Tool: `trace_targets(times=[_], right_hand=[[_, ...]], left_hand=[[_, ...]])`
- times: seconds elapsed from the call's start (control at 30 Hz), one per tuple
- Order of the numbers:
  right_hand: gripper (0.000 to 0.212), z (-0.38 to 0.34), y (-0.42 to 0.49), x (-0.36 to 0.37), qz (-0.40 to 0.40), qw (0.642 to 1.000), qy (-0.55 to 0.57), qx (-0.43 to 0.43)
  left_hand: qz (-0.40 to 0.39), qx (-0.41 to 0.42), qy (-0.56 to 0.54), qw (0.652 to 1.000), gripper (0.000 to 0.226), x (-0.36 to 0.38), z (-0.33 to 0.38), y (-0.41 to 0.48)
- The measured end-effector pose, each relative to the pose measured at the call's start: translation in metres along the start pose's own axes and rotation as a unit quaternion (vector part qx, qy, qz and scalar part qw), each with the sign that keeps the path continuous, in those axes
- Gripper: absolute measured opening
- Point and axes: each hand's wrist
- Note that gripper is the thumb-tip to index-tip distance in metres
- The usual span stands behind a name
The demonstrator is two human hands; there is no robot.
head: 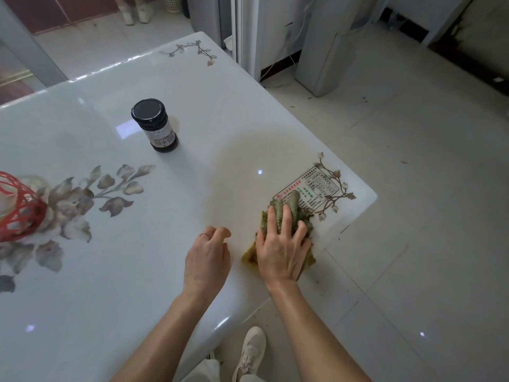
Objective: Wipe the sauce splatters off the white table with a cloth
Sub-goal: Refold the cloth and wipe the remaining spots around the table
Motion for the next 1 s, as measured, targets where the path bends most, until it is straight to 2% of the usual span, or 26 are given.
trace_targets(times=[0.47,0.53,0.6,0.7,0.77,0.87,1.0], right_hand=[[0.047,0.074,-0.018,-0.020,0.039,0.983,0.089,0.156],[0.054,0.061,-0.003,-0.032,0.086,0.983,0.112,0.121],[0.058,0.033,0.013,-0.041,0.112,0.987,0.108,0.043],[0.059,-0.009,0.018,-0.033,0.073,0.987,0.081,-0.119],[0.053,-0.015,0.007,-0.015,0.042,0.980,0.062,-0.182],[0.044,0.009,0.008,0.000,0.061,0.981,0.055,-0.176],[0.046,0.024,0.016,0.000,0.065,0.992,0.042,-0.100]], left_hand=[[-0.027,0.022,-0.006,0.999,0.025,0.005,0.019,-0.014],[-0.027,0.021,-0.006,0.999,0.025,0.006,0.020,-0.016],[-0.028,0.016,-0.006,0.999,0.026,0.006,0.021,-0.018],[-0.026,0.002,0.012,1.000,0.029,0.003,0.018,-0.019],[-0.028,-0.014,0.034,0.999,0.034,0.000,0.014,-0.019],[-0.032,-0.038,0.054,0.997,0.038,-0.004,0.006,-0.015],[-0.031,-0.053,0.054,0.997,0.040,-0.008,0.004,-0.013]])
Point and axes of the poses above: each hand's wrist, its own y-axis towards the middle knuckle, its own x-axis out of the palm, z = x × y, and after that the axes turned 8 degrees about -x, right-handed
